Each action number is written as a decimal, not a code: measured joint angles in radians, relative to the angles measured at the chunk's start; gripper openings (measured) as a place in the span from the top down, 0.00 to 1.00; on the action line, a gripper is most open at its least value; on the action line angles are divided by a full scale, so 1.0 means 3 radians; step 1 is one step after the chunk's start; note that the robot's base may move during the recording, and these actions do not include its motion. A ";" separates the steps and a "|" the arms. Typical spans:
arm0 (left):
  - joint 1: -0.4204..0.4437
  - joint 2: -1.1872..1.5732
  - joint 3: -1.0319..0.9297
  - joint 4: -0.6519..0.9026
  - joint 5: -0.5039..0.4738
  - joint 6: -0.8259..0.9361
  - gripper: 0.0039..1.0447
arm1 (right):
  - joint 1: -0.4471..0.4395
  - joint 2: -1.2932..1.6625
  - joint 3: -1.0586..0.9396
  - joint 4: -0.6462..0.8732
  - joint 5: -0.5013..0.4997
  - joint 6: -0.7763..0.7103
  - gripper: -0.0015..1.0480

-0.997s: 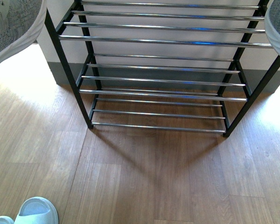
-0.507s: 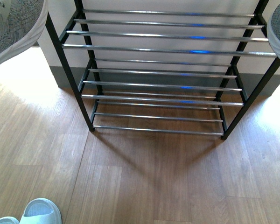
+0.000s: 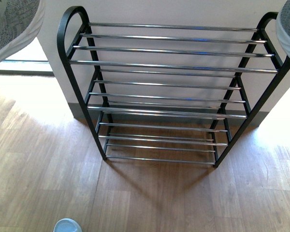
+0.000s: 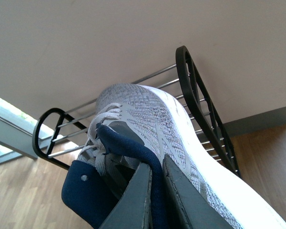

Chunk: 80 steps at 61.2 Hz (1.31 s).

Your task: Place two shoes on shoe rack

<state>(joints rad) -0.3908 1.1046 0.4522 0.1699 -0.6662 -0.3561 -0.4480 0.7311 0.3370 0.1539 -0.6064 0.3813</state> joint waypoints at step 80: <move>0.0000 0.0000 0.0000 0.0000 0.0001 0.0001 0.99 | 0.2541 0.3315 0.2850 -0.0615 0.3995 0.1525 0.96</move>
<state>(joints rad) -0.3908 1.1046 0.4522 0.1699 -0.6659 -0.3557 0.3141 1.7256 1.1919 -0.0307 0.5922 0.8387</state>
